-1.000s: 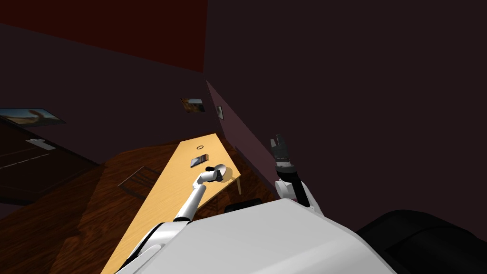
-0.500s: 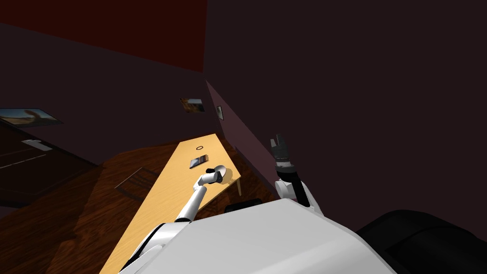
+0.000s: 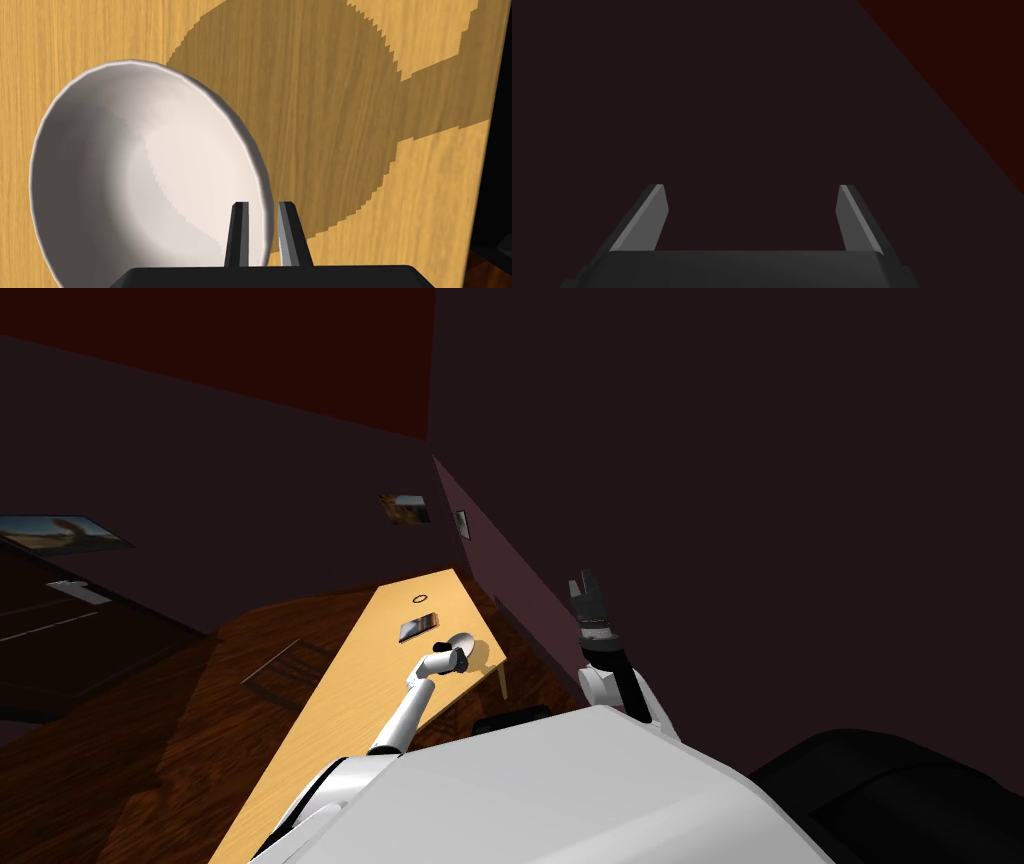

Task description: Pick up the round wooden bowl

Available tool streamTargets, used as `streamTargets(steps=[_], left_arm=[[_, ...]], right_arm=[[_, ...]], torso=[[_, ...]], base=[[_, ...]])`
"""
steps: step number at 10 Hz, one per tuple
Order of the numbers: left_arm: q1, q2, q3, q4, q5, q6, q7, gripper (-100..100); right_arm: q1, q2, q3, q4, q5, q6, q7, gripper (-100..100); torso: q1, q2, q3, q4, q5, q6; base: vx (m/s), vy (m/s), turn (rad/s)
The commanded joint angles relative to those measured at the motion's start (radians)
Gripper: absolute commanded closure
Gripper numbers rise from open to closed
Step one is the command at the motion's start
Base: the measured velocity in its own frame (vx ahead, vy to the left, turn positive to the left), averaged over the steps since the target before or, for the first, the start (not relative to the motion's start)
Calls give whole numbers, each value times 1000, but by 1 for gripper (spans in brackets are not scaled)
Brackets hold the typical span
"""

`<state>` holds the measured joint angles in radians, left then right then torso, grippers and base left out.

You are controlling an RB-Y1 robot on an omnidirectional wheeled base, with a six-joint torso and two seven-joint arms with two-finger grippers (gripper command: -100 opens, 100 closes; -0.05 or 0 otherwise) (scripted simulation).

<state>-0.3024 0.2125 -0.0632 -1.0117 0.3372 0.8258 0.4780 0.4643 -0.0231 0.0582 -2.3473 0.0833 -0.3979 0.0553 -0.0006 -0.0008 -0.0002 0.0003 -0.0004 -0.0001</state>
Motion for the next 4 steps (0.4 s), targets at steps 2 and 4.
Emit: streamTargets(steps=[2, 4], left_arm=[[-5, 16, -7, -47, 4, 48, 16, 100], [1, 11, -6, -48, -1, 42, 17, 0]], right_arm=[[0, 0, 0, 0, 0, 0, 0, 0], [0, 0, 0, 0, 0, 0, 0, 0]], torso=[[0, 1, 1, 1, 0, 0], [0, 3, 2, 1, 0, 0]], base=[[-39, 2, 8], [-14, 3, 0]])
